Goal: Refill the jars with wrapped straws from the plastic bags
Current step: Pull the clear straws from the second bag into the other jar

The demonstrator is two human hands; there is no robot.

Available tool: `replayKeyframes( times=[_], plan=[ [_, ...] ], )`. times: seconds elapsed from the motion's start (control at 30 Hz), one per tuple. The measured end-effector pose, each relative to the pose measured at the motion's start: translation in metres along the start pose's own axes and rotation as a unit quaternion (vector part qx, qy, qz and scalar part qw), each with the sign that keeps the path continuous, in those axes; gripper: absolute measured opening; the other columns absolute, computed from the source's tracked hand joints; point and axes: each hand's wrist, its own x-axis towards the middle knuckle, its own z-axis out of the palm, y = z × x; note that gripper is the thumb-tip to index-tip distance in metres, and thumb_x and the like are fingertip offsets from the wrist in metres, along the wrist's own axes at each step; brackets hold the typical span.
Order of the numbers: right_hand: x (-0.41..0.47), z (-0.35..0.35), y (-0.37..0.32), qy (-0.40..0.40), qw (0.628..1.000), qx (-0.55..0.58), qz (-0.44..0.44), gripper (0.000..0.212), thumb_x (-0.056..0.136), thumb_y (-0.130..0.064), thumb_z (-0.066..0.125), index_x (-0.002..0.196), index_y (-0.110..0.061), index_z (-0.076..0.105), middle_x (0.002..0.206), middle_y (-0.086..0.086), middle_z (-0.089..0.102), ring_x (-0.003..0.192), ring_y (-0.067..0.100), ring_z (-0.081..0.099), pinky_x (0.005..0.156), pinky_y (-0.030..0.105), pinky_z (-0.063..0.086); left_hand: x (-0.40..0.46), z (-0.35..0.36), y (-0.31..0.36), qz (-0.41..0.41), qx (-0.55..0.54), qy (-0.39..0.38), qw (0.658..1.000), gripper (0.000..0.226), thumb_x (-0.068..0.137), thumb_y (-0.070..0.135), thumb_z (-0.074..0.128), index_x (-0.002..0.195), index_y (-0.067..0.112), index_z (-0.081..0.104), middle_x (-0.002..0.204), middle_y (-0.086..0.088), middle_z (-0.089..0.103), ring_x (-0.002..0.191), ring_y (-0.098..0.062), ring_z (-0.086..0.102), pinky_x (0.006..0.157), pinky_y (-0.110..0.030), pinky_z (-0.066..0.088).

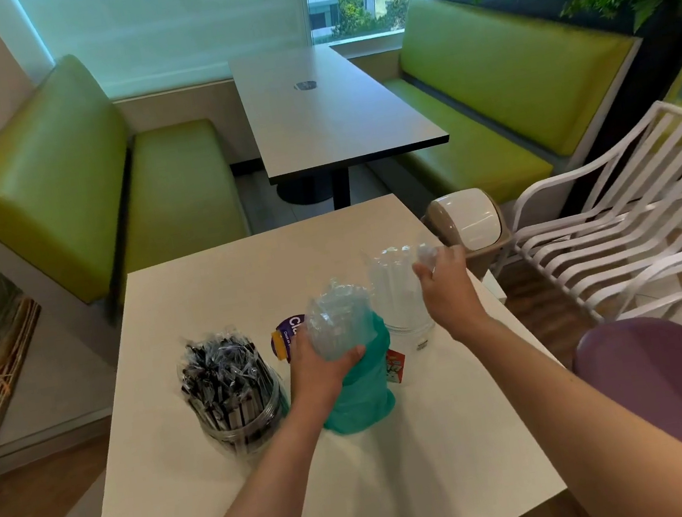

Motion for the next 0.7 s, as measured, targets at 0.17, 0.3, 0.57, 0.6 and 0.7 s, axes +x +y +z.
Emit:
replayKeyframes(
  times=[0.17, 0.3, 0.57, 0.6, 0.7],
  plan=[
    [0.011, 0.016, 0.017, -0.018, 0.997, -0.041, 0.067, 0.043, 0.096, -0.025, 0.056, 0.127, 0.001, 0.041, 0.121, 0.021, 0.05, 0.102, 0.034, 0.055, 0.083, 0.039, 0.047, 0.0, 0.0, -0.004, -0.004, -0.013, -0.003, 1.0, 0.095, 0.066, 0.031, 0.089, 0.144, 0.024, 0.035, 0.132, 0.001, 0.043, 0.124, -0.02, 0.045, 0.105, -0.046, 0.044],
    [0.021, 0.02, 0.019, -0.053, 0.989, -0.127, 0.05, 0.03, 0.098, -0.03, 0.054, 0.116, -0.007, 0.06, 0.111, 0.01, 0.064, 0.087, 0.021, 0.059, 0.074, 0.031, 0.051, 0.0, 0.0, -0.006, -0.007, -0.016, -0.007, 1.0, 0.094, 0.066, 0.032, 0.089, 0.143, 0.025, 0.035, 0.133, 0.0, 0.045, 0.122, -0.02, 0.046, 0.104, -0.045, 0.045],
    [0.024, 0.027, 0.02, -0.015, 0.987, -0.144, 0.067, 0.04, 0.089, -0.041, 0.065, 0.121, -0.017, 0.058, 0.113, 0.003, 0.068, 0.096, 0.022, 0.066, 0.082, 0.038, 0.056, 0.003, -0.001, -0.012, -0.009, -0.029, -0.009, 0.999, 0.096, 0.061, 0.038, 0.091, 0.141, 0.03, 0.039, 0.13, 0.003, 0.05, 0.12, -0.02, 0.05, 0.101, -0.049, 0.048],
    [0.023, 0.027, 0.02, -0.013, 0.988, -0.133, 0.07, 0.043, 0.089, -0.04, 0.066, 0.123, -0.017, 0.056, 0.114, 0.003, 0.068, 0.096, 0.022, 0.066, 0.082, 0.039, 0.056, 0.003, -0.001, -0.013, -0.009, -0.03, -0.01, 0.999, 0.096, 0.061, 0.037, 0.091, 0.141, 0.03, 0.039, 0.13, 0.003, 0.05, 0.121, -0.02, 0.05, 0.101, -0.049, 0.048],
    [0.02, 0.029, 0.024, -0.014, 0.991, -0.118, 0.067, 0.049, 0.089, -0.042, 0.066, 0.131, -0.018, 0.055, 0.117, 0.003, 0.068, 0.1, 0.024, 0.066, 0.083, 0.042, 0.057, 0.004, -0.001, -0.014, -0.01, -0.041, -0.012, 0.999, 0.096, 0.061, 0.036, 0.091, 0.141, 0.03, 0.039, 0.131, 0.003, 0.051, 0.121, -0.02, 0.051, 0.101, -0.049, 0.048]
  ],
)
